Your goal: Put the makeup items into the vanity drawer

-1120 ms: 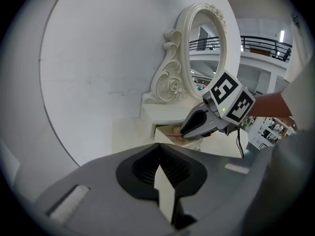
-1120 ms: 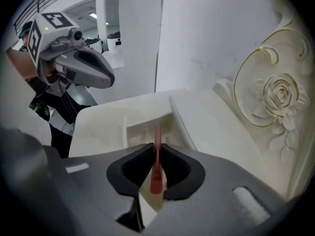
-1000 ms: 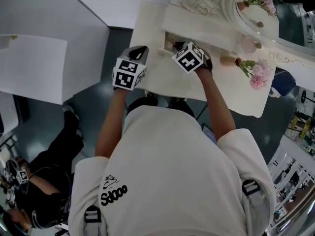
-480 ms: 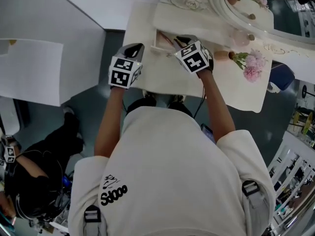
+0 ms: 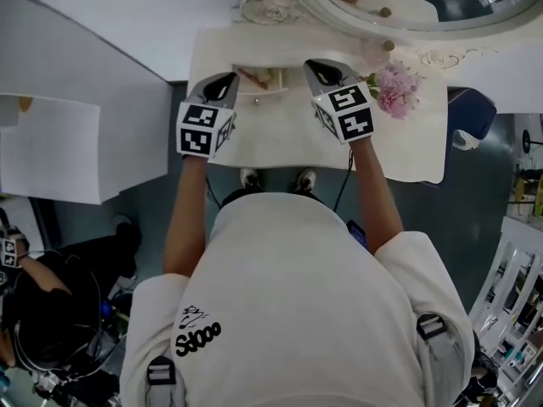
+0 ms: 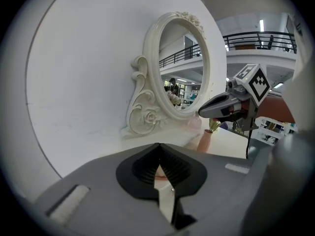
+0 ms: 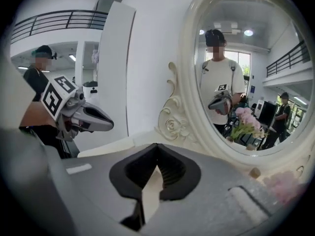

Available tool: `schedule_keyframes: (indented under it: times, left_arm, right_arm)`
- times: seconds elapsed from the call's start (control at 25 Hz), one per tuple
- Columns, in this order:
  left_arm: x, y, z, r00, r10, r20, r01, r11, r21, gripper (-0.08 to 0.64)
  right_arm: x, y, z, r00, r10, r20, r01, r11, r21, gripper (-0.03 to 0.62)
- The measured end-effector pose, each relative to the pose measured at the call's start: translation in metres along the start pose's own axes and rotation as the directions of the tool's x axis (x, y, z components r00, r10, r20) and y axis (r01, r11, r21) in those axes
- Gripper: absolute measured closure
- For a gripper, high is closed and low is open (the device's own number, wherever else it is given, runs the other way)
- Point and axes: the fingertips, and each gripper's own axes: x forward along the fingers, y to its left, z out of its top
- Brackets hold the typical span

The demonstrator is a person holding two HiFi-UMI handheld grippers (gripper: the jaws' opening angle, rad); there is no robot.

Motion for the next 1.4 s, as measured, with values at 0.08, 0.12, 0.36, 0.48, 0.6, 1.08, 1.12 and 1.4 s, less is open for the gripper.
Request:
schedule_keyframes:
  times: [0.08, 0.12, 0.36, 0.48, 0.6, 1.08, 1.12, 1.4]
  left_arm:
    - [-0.001, -0.013, 0.024, 0.999, -0.003, 0.041, 0.002, 1.0, 0.021, 0.544]
    - [-0.001, -0.02, 0.036, 0.998, -0.005, 0.061, 0.003, 1.0, 0.031, 0.543]
    - [-0.002, -0.062, 0.104, 0.986, -0.044, 0.163, 0.025, 0.993, 0.115, 0.543]
    - [-0.001, -0.082, 0.136, 0.973, -0.076, 0.217, 0.042, 0.987, 0.157, 0.543]
    - [-0.001, -0.102, 0.167, 0.961, -0.105, 0.257, 0.047, 0.973, 0.224, 0.543]
    - [-0.026, -0.14, 0.251, 0.897, -0.171, 0.407, 0.041, 0.95, 0.31, 0.543]
    - [-0.029, -0.143, 0.254, 0.894, -0.176, 0.413, 0.042, 0.949, 0.313, 0.543]
    - [-0.043, -0.154, 0.26, 0.873, -0.19, 0.45, 0.046, 0.949, 0.313, 0.543]
  right_arm:
    - [-0.028, -0.013, 0.013, 0.997, -0.02, 0.068, 0.019, 1.0, 0.019, 0.589]
    - [-0.044, -0.02, 0.019, 0.995, -0.033, 0.099, 0.031, 0.999, 0.025, 0.589]
    - [-0.123, -0.061, 0.047, 0.962, -0.124, 0.243, 0.116, 0.992, 0.051, 0.589]
    - [-0.147, -0.081, 0.05, 0.947, -0.17, 0.274, 0.16, 0.985, 0.058, 0.589]
    - [-0.166, -0.097, 0.053, 0.931, -0.201, 0.304, 0.189, 0.98, 0.071, 0.589]
    - [-0.225, -0.128, 0.089, 0.868, -0.26, 0.424, 0.262, 0.963, 0.055, 0.59]
    - [-0.228, -0.127, 0.091, 0.864, -0.259, 0.432, 0.262, 0.964, 0.054, 0.591]
    - [-0.236, -0.12, 0.1, 0.851, -0.238, 0.468, 0.247, 0.968, 0.042, 0.591]
